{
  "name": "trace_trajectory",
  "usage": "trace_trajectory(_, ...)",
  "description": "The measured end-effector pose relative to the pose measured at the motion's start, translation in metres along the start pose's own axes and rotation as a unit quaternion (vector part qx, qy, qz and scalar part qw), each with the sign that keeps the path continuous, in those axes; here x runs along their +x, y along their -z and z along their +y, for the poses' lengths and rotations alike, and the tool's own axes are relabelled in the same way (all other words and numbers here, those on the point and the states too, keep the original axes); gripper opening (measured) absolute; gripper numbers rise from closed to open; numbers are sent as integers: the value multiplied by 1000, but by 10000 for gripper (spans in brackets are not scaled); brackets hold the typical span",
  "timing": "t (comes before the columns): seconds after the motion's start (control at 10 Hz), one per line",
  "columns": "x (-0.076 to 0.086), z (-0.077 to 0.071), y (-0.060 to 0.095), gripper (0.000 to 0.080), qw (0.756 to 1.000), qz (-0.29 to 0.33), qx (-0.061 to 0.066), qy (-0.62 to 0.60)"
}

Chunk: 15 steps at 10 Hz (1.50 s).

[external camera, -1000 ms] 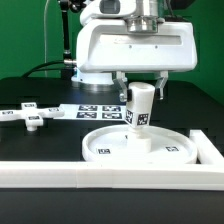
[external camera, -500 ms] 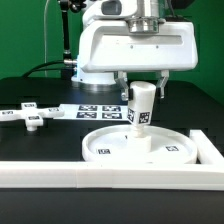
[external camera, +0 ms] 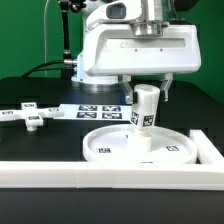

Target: Assemble round table

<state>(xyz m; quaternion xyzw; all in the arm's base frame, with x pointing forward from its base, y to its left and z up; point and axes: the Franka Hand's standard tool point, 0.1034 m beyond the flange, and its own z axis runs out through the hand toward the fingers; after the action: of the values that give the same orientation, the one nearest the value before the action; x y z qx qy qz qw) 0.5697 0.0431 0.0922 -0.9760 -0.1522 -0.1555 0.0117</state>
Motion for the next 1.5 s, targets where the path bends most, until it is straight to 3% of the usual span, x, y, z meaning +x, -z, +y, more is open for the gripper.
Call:
trace_trajectory(1.0, -5, 3, -6, 410, 1000, 15, -9, 0)
trace_trajectory(1.1, -5, 3, -6, 555, 1000, 15, -9, 0)
trace_trajectory(1.2, -5, 3, -6, 630, 1000, 15, -10, 0)
trace_trajectory(1.5, -3, 9, -2, 644, 1000, 17, -12, -3)
